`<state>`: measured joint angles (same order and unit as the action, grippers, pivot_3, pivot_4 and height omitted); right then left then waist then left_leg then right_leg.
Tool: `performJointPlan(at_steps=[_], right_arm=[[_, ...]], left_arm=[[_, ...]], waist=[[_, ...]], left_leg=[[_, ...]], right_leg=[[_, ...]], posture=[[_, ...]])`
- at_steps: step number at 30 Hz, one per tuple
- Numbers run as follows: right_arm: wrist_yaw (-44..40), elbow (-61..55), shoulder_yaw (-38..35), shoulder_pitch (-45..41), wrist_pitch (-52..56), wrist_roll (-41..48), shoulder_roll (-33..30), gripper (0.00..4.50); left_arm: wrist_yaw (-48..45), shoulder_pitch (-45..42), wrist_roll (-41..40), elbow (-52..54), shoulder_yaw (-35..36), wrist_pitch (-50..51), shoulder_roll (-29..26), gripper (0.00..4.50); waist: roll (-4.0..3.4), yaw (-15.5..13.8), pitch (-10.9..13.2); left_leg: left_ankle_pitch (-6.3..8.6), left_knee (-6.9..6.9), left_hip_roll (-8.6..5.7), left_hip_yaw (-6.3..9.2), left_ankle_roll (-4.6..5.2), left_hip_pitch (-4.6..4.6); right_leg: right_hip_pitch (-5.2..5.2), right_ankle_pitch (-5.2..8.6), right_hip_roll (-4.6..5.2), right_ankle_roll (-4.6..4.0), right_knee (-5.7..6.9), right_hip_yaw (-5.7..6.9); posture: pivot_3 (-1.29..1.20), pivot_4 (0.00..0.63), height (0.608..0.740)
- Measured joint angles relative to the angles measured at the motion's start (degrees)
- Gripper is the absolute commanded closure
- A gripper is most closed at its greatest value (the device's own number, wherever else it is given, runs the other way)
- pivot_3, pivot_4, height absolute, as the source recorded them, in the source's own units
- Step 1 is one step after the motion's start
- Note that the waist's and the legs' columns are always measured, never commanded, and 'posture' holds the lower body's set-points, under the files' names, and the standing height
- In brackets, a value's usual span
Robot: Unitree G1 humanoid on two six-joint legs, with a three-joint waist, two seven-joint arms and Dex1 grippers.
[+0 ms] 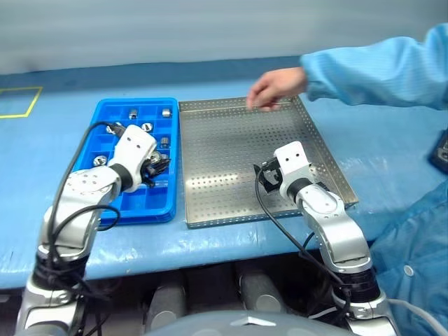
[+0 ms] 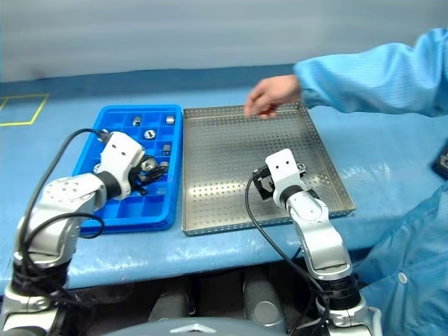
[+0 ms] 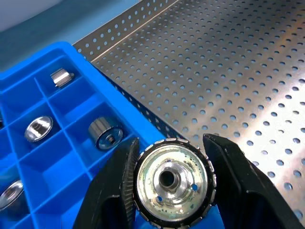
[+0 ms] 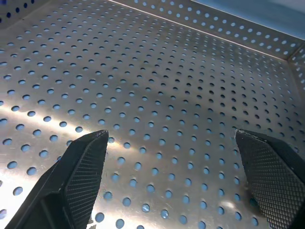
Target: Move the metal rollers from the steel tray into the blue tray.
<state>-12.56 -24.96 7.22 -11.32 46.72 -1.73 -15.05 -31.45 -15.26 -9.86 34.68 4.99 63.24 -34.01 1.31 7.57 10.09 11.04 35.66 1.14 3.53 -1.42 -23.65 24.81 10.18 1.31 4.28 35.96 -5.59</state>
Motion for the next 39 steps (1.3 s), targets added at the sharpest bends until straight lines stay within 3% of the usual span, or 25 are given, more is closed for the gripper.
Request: performJointPlan(at_steps=[7, 13, 23, 31, 35, 39], right_arm=[[-0.6, 2.2, 1.1, -0.8, -1.1, 0.2, 0.3, 0.0], [-1.3, 3.9, 1.6, -1.5, -2.4, 0.3, 0.9, 0.0], [-2.1, 3.9, 2.1, -1.4, -2.5, 0.3, 0.5, 0.0], [-2.0, 3.8, 2.4, -1.0, -2.5, 0.1, 0.6, 0.0], [-2.0, 3.8, 2.4, -0.9, -2.6, 0.1, 0.6, 0.0], [-2.0, 3.8, 2.3, -0.9, -2.8, 0.1, 0.6, 0.0]], left_arm=[[-0.7, 8.3, -2.5, 8.0, 6.7, 5.0, -5.3, 2.65], [-0.4, 12.0, -2.7, 6.3, 6.0, 3.1, -6.0, 2.65], [0.6, 10.9, -2.9, -1.1, 2.4, -1.8, -4.7, 2.65], [0.5, 10.4, -3.0, -2.4, 0.4, -3.5, -5.0, 0.04], [0.7, 9.8, -4.3, -2.4, 0.6, -3.7, -4.2, 0.01], [0.7, 7.8, -7.6, -2.4, 2.3, -6.4, 0.6, 0.01]], waist=[[0.0, -2.7, 0.0], [0.01, -4.2, 0.0], [0.01, -4.5, 0.0], [0.01, -4.5, 0.0], [0.01, -4.5, 0.0], [0.01, -4.5, 0.0]], left_leg=[[0.0, 0.05, 0.02, 0.0, 0.0, 0.04], [0.0, 0.17, 0.02, 0.0, -0.01, 0.01], [0.01, 0.16, 0.03, -0.01, -0.01, 0.01], [0.01, 0.17, 0.03, -0.02, -0.02, 0.01], [0.01, 0.19, 0.03, -0.03, -0.02, 0.0], [0.01, 0.2, 0.02, -0.02, -0.02, 0.0]], right_leg=[[-0.03, 0.01, 0.01, -0.02, 0.02, 0.05], [-0.08, 0.01, 0.05, -0.02, 0.0, 0.1], [-0.07, 0.01, 0.06, -0.02, 0.0, 0.14], [-0.07, 0.01, 0.06, -0.02, 0.0, 0.13], [-0.08, 0.01, 0.07, -0.02, 0.0, 0.13], [-0.1, 0.0, 0.07, -0.02, 0.0, 0.13]], posture=[[0.08, 0.15, 0.74], [0.08, 0.15, 0.74], [0.06, 0.15, 0.74], [0.05, 0.15, 0.74], [0.04, 0.15, 0.74], [0.05, 0.15, 0.74]])
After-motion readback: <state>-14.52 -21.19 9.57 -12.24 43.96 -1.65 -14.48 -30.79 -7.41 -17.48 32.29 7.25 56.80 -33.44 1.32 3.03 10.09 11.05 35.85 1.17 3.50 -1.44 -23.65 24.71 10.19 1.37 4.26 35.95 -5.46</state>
